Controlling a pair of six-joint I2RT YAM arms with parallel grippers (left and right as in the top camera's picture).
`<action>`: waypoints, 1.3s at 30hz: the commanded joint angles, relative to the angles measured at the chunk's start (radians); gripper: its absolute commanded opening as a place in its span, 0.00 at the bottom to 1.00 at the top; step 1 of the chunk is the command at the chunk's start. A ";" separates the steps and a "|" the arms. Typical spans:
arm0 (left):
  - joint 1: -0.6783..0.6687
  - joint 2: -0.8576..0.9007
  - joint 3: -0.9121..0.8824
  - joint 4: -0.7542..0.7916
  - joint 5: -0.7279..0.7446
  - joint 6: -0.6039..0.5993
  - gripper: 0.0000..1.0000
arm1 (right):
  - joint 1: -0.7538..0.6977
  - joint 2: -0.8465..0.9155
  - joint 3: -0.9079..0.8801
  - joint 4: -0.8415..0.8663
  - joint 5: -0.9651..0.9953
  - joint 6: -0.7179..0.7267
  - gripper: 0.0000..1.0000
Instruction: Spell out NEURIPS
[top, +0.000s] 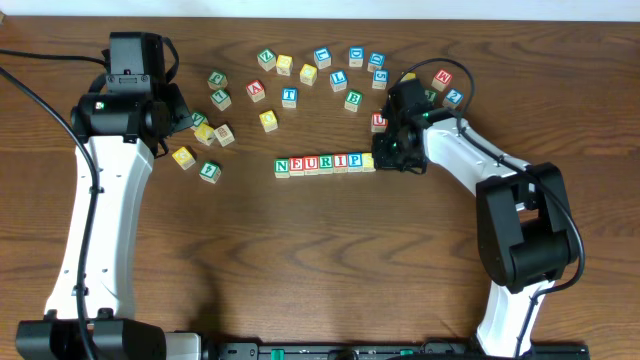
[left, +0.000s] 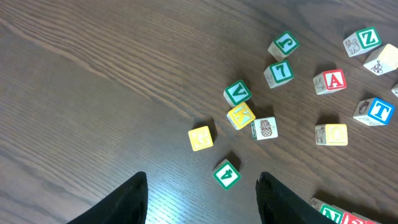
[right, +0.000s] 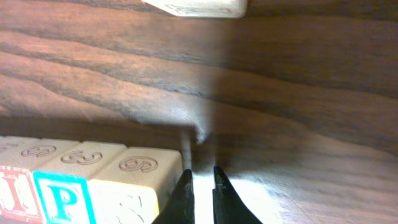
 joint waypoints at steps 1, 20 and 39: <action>0.002 0.007 0.000 -0.002 -0.002 0.025 0.55 | -0.027 -0.044 0.060 -0.037 -0.003 -0.033 0.08; 0.002 -0.095 0.010 -0.027 -0.002 0.024 0.56 | -0.040 -0.306 0.105 -0.238 0.008 -0.057 0.14; 0.052 -0.192 0.113 -0.140 0.078 0.047 0.55 | -0.037 -0.438 0.105 -0.304 0.007 -0.056 0.17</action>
